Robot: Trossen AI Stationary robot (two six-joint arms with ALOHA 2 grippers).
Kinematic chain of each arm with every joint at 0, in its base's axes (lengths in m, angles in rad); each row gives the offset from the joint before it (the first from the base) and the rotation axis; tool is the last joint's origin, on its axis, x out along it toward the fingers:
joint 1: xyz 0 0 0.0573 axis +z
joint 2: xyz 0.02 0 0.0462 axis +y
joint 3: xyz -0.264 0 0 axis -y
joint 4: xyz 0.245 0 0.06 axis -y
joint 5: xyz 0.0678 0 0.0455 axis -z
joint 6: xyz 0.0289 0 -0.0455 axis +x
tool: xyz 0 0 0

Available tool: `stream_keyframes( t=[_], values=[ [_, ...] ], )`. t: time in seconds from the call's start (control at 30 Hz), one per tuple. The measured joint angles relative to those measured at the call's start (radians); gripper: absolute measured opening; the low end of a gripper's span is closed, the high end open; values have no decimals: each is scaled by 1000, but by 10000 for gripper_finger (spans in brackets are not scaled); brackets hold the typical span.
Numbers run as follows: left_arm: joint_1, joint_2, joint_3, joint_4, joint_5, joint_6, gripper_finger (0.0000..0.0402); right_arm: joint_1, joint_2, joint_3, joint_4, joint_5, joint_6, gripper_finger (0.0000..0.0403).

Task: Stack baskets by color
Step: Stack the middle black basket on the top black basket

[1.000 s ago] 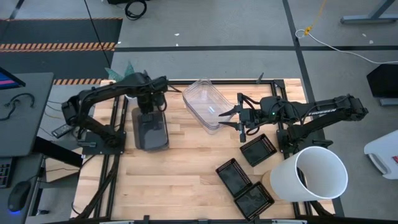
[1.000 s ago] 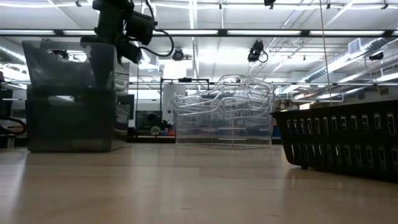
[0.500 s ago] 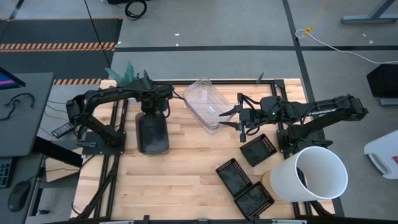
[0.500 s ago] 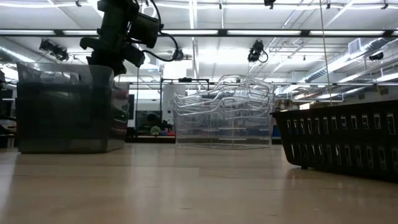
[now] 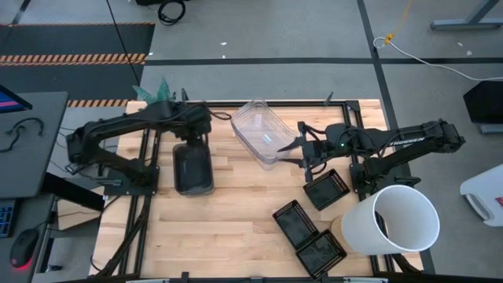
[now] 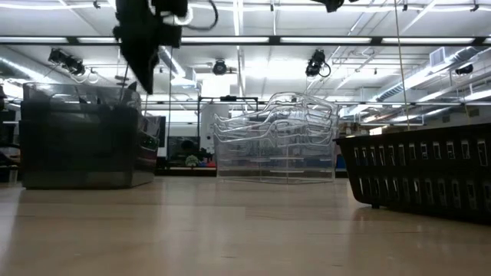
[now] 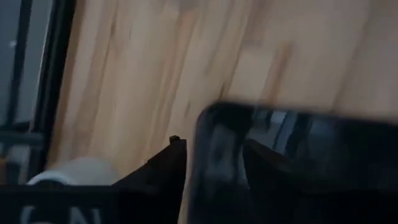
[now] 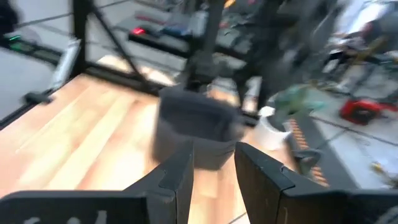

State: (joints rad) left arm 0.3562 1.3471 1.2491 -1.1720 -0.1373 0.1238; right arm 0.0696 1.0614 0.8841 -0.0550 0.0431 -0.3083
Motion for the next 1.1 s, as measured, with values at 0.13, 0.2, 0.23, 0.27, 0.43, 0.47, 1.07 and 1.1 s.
stream_keyframes(
  t=[0.13, 0.2, 0.23, 0.27, 0.43, 0.47, 1.07, 1.1],
  values=[
    [-60, -65, 0, 69, 59, -128, 143, 0, 35, -1, -18, -108, 0, 123],
    [-110, -83, -1, 86, 52, -172, 135, 0, 64, -1, -13, -149, 7, 123],
    [-139, -92, -8, 107, 40, -188, 132, 0, 82, -1, -8, -158, 7, 123],
    [-168, -101, -25, 140, 25, -198, 128, 0, 105, -1, 12, -161, 6, 123],
    [-293, -158, -175, 354, -1, -219, 117, 1, 196, 17, 37, -166, 9, 123],
    [-315, -168, -210, 407, 0, -220, 117, 2, 206, 29, 30, -168, 10, 123],
    [-552, -318, -627, 1026, -133, -265, 116, 67, 379, 185, -63, -135, 200, 123],
    [-568, -326, -638, 1069, -133, -261, 116, 78, 388, 202, -118, -121, 217, 123]
  ],
)
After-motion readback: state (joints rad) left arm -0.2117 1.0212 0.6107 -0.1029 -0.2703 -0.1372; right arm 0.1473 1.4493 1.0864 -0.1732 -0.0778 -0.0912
